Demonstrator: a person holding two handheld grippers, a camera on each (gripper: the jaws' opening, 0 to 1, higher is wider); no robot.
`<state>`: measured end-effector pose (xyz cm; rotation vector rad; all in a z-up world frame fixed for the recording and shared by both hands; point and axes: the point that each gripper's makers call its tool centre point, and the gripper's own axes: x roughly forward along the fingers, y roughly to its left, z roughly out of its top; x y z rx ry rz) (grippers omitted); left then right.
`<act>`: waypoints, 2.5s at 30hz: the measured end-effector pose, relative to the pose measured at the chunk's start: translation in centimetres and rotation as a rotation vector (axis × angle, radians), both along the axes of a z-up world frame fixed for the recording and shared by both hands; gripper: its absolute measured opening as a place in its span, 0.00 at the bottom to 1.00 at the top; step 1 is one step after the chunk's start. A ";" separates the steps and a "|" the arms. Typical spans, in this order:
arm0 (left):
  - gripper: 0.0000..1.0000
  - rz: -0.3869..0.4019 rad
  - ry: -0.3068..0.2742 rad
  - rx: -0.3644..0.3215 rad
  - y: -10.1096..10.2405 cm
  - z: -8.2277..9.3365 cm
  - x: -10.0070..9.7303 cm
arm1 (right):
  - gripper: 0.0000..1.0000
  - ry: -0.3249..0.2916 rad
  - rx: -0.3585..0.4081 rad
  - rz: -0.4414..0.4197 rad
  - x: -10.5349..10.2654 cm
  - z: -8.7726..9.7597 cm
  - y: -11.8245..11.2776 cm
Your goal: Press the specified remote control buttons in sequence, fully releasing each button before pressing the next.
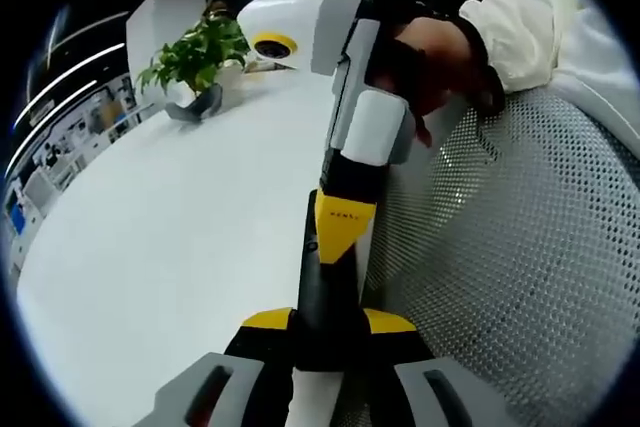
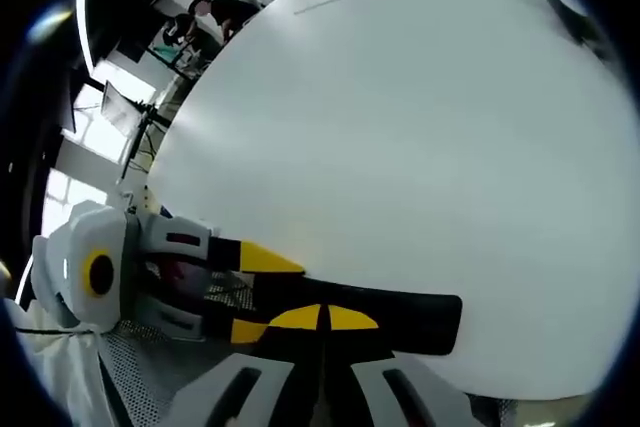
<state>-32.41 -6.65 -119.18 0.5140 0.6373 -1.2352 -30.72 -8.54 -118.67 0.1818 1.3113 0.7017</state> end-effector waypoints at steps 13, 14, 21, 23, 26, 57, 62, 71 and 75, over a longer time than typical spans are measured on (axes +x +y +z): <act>0.25 0.000 -0.005 0.002 0.0 0.0 0.2 | 0.00 0.024 0.024 -0.002 0.0 0.2 -0.1; 0.25 -0.001 -0.005 0.003 0.0 0.0 0.2 | 0.00 0.033 0.057 -0.010 0.0 0.5 0.4; 0.25 -0.001 -0.004 0.003 0.0 0.0 0.2 | 0.00 0.019 0.049 -0.004 0.2 0.3 0.4; 0.25 -0.001 -0.005 0.003 0.0 0.0 0.3 | 0.00 0.016 0.054 0.009 0.0 0.4 0.7; 0.25 0.000 -0.005 0.003 0.0 0.0 0.3 | 0.00 0.008 0.048 0.046 -0.3 0.3 1.2; 0.25 0.008 0.008 -0.008 -0.1 0.0 0.3 | 0.00 0.024 0.029 -0.006 -0.3 0.5 -0.1; 0.25 0.004 0.002 -0.004 -0.1 0.0 0.3 | 0.00 -0.001 0.003 0.016 -0.4 0.5 0.2; 0.24 0.019 0.020 -0.013 -0.1 0.0 0.4 | 0.00 -0.004 -0.014 0.034 -0.1 0.3 0.0; 0.25 0.014 0.012 -0.009 -0.1 0.0 0.4 | 0.00 0.047 0.036 -0.021 0.0 0.3 -0.1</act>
